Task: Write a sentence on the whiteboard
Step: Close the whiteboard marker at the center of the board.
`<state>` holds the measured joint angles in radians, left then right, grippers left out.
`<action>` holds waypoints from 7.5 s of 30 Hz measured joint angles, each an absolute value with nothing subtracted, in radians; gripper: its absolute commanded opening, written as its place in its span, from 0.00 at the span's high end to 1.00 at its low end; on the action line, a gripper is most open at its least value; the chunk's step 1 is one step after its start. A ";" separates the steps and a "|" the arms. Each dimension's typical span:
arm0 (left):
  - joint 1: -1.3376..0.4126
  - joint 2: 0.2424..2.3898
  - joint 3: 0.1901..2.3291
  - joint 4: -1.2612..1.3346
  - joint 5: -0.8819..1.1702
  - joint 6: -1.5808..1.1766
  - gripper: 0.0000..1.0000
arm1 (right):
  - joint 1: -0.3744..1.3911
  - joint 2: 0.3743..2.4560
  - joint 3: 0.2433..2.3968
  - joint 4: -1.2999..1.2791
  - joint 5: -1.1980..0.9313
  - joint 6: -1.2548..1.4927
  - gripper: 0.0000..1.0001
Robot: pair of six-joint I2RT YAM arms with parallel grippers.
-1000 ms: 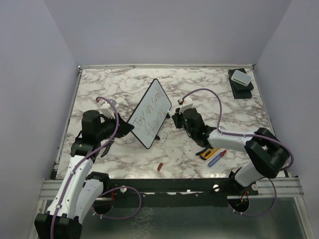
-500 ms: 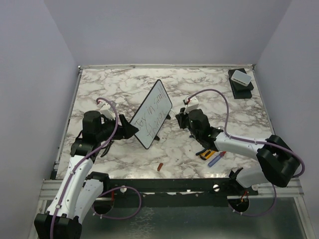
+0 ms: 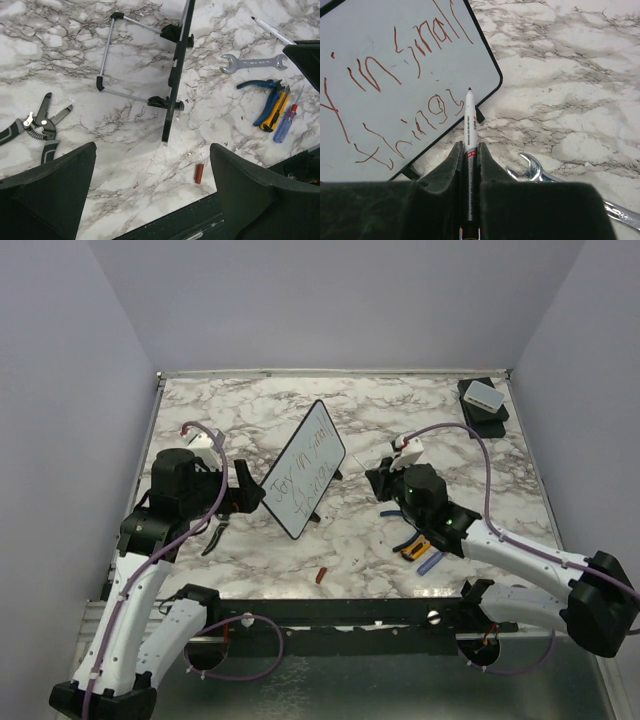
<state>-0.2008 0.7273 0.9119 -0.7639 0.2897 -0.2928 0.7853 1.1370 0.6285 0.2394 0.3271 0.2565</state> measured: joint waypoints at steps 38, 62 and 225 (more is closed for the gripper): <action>-1.288 1.215 0.696 -0.484 -0.109 -0.577 0.31 | 0.638 0.890 0.583 -0.149 0.367 0.407 0.99; -1.287 1.356 0.657 -0.342 -0.123 -0.625 0.38 | 0.637 0.865 0.580 -0.157 0.346 0.431 0.99; -1.239 0.767 0.665 -0.278 0.149 0.093 1.00 | 0.634 0.992 1.091 -0.915 -0.754 0.294 0.99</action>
<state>-1.2392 0.7673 0.6647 -0.2779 0.1493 0.0933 0.6338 0.9920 1.0908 -0.9146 -0.7536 0.2939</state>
